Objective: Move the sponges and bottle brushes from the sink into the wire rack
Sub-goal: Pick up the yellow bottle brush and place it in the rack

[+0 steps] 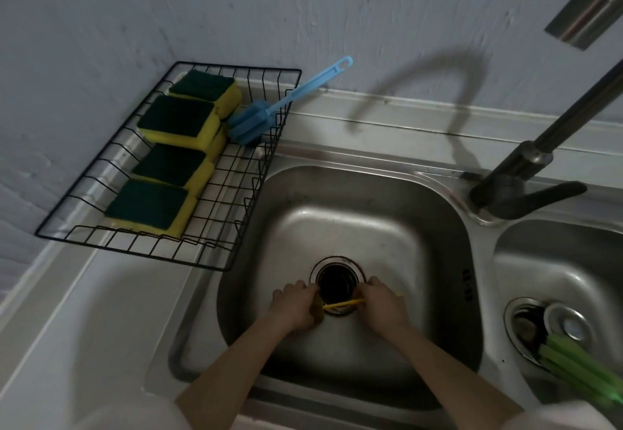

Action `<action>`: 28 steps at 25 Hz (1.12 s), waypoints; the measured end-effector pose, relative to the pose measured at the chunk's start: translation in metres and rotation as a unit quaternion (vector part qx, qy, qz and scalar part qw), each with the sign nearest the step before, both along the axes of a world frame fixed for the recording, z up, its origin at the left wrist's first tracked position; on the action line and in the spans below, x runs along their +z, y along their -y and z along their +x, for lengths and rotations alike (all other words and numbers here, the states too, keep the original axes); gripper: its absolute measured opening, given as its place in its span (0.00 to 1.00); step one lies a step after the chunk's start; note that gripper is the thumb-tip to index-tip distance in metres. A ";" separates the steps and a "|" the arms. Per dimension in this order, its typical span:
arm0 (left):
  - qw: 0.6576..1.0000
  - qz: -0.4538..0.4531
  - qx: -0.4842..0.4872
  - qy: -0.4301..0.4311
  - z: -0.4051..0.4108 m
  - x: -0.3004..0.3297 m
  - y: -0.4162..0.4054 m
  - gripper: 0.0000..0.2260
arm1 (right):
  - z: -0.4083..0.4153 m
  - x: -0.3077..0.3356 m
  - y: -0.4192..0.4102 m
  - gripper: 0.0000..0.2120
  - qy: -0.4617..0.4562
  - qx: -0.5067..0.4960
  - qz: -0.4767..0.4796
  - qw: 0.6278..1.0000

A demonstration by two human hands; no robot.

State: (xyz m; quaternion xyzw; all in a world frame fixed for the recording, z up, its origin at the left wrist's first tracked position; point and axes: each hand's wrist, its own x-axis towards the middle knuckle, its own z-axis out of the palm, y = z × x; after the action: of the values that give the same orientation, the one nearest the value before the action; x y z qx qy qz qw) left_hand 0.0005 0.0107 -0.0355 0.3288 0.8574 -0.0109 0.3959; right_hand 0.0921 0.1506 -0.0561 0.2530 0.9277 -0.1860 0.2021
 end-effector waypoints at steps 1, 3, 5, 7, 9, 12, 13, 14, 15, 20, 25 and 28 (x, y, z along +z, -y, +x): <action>1.000 0.017 0.012 0.008 0.001 0.003 0.000 0.26 | 0.001 0.002 -0.002 0.13 -0.018 -0.009 0.001 1.000; 0.997 0.062 0.043 0.021 0.002 0.011 0.000 0.25 | 0.002 0.007 -0.006 0.12 -0.066 -0.028 -0.002 0.997; 0.990 0.115 0.072 0.020 0.003 0.021 -0.003 0.24 | -0.002 0.015 -0.009 0.11 -0.126 -0.058 -0.019 0.990; 0.980 0.169 0.099 0.007 0.005 0.034 -0.007 0.23 | -0.008 0.028 -0.012 0.10 -0.207 -0.094 -0.052 0.972; 0.966 0.227 0.124 -0.013 0.006 0.049 -0.012 0.21 | -0.016 0.047 -0.015 0.09 -0.292 -0.124 -0.074 0.945; 0.941 0.302 0.147 -0.039 0.002 0.075 -0.021 0.18 | -0.028 0.083 -0.017 0.07 -0.402 -0.159 -0.085 0.898; 0.932 0.326 0.150 -0.049 0.001 0.085 -0.023 0.19 | -0.032 0.096 -0.017 0.06 -0.429 -0.169 -0.087 0.883; 0.922 0.351 0.155 -0.058 0.000 0.094 -0.026 0.19 | -0.037 0.108 -0.018 0.06 -0.454 -0.182 -0.089 0.868; 0.910 0.376 0.163 -0.067 -0.001 0.105 -0.027 0.20 | -0.043 0.121 -0.019 0.06 -0.477 -0.197 -0.097 0.851; 0.864 0.453 0.193 -0.103 -0.008 0.152 -0.018 0.21 | -0.073 0.180 -0.019 0.10 -0.530 -0.267 -0.249 0.766; 0.863 0.463 0.167 -0.117 -0.036 0.188 0.001 0.22 | -0.094 0.219 -0.006 0.08 -0.539 -0.256 -0.372 0.711; 0.874 0.439 0.156 -0.140 -0.060 0.205 0.014 0.23 | -0.112 0.231 0.001 0.11 -0.536 -0.235 -0.391 0.710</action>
State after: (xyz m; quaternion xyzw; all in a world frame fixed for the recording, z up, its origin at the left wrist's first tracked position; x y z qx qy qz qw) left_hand -0.0598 -0.0035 0.1693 0.3261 0.8603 0.3829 0.0833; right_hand -0.0197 0.1499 0.1748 0.2191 0.6350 -0.6778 -0.2988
